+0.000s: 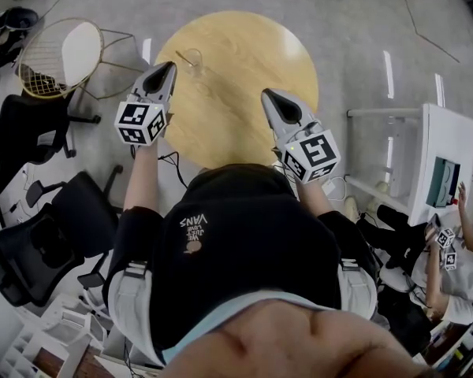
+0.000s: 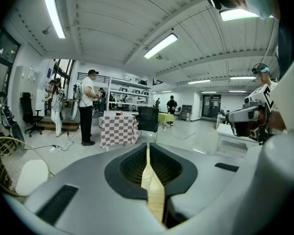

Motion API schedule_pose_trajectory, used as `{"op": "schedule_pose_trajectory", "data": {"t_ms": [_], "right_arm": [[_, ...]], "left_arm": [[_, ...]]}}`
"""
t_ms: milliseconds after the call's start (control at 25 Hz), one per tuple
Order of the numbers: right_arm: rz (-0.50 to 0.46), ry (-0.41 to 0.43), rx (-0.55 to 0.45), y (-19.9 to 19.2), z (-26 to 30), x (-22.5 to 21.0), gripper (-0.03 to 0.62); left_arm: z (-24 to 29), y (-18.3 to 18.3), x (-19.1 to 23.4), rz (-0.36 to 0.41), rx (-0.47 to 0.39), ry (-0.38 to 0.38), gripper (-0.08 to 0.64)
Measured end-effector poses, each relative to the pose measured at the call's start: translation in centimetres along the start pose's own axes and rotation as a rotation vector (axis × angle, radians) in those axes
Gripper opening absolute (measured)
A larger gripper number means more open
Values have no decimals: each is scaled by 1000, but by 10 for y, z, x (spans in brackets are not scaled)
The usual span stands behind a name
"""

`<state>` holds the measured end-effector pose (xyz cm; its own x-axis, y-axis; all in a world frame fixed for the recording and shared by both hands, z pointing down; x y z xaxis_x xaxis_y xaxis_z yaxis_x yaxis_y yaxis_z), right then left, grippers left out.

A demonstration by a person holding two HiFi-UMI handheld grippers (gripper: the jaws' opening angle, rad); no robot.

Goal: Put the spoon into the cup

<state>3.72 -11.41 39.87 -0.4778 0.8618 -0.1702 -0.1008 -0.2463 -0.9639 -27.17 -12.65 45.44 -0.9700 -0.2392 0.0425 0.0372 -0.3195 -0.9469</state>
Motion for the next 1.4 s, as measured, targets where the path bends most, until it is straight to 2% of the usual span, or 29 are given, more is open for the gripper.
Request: {"op": "schedule_pose_trajectory", "data": {"t_ms": [800, 1240, 1400], "right_arm": [[-30, 130, -16, 10, -22, 6, -2], [-59, 206, -10, 8, -52, 7, -2], [-64, 233, -1, 7, -51, 9, -2]], "left_arm": [[-78, 23, -58, -42, -112, 111, 9], [-119, 15, -110, -75, -138, 187, 9], [-130, 9, -118, -95, -140, 210, 9]]}}
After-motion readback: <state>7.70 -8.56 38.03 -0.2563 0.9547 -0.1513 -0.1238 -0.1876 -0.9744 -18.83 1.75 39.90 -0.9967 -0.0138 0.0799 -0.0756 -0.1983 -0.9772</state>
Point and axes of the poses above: the fingertips, and each gripper's own axes: z forward along the fingers, x to its left, y out of its top, the point moved 8 cm from there along -z, backward along the fingers, and after that the axes turned 8 degrees about y, right-handed, at the moved point
